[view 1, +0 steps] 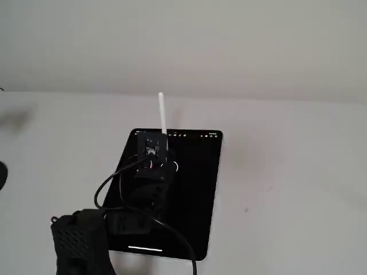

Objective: Draw 2 dots in a circle representing the eyes of a stickman

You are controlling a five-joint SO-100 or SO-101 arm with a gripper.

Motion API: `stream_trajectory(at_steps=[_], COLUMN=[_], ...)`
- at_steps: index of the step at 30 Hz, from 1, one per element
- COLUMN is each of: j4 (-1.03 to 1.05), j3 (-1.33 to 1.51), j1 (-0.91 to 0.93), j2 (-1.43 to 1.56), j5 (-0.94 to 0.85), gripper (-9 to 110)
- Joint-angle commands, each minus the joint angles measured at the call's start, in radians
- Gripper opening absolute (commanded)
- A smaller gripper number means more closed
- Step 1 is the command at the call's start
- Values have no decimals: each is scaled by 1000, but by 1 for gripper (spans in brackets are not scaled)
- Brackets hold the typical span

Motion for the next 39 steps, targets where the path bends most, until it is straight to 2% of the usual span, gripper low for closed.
stream_trajectory(at_steps=[1, 39], j4=[5, 9], j3=[-52, 6], j1=[14, -21], j2=[18, 25], j5=[-8, -18], gripper=[0, 0])
